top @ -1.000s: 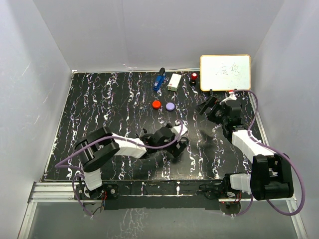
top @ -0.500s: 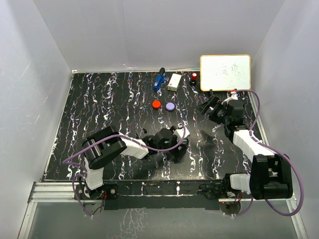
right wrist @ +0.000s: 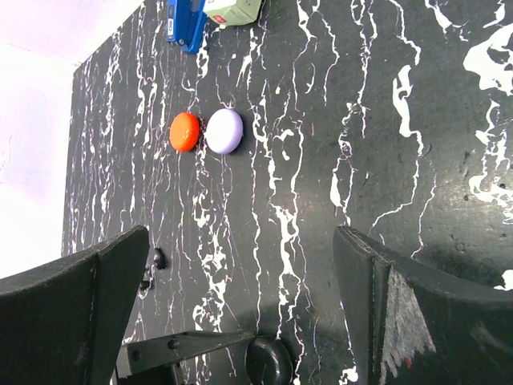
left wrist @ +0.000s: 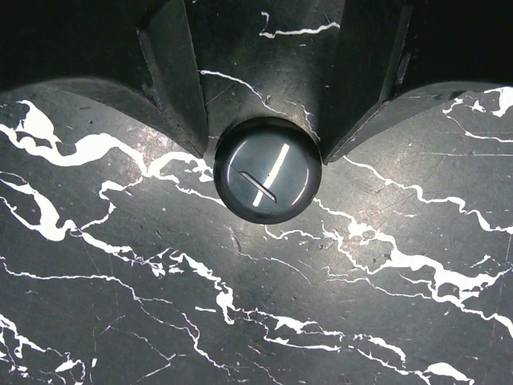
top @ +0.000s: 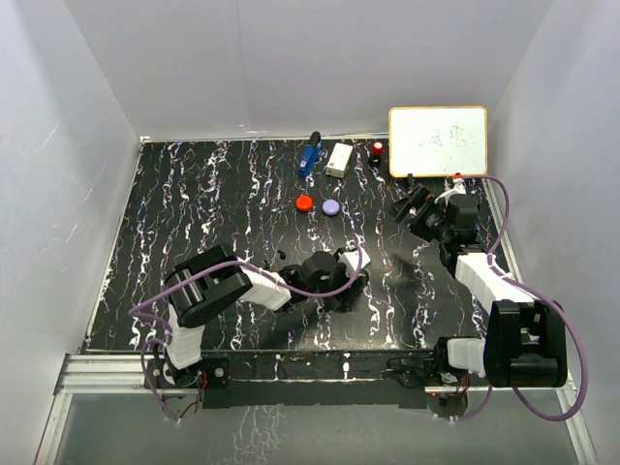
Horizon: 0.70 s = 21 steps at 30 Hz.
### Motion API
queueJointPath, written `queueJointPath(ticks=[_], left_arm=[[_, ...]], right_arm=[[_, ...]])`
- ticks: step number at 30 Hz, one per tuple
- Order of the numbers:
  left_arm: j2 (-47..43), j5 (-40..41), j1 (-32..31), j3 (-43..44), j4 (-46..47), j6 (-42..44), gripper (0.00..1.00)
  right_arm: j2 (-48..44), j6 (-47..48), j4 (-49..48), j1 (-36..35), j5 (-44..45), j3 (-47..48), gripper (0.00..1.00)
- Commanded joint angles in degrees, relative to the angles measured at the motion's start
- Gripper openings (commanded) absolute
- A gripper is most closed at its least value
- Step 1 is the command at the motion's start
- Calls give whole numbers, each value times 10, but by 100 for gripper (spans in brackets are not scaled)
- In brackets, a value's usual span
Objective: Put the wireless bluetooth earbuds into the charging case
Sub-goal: Pick up the charging case at the center of the board.
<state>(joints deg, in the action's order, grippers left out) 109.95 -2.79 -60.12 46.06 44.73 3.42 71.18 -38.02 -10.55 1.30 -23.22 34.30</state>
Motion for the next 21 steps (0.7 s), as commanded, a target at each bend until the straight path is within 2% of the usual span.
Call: queueJointPath(ticks=[1, 4, 11, 15, 19, 21], left_arm=[[16, 16, -1, -6, -9, 13, 60], [21, 19, -1, -3, -7, 14, 66], [33, 25, 0, 4, -5, 20, 65], [37, 28, 0, 6, -4, 21, 55], [30, 39, 0, -4, 6, 24, 36], [25, 44, 0, -8, 12, 27, 33]], right_arm=[[-8, -3, -36, 3, -15, 2, 96], [-8, -3, -36, 4, -18, 0, 96], [-7, -4, -37, 5, -24, 1, 96], [-6, -4, -37, 5, -28, -2, 96], [-4, -4, -36, 6, -35, -2, 95], [-3, -5, -36, 6, -40, -3, 95]])
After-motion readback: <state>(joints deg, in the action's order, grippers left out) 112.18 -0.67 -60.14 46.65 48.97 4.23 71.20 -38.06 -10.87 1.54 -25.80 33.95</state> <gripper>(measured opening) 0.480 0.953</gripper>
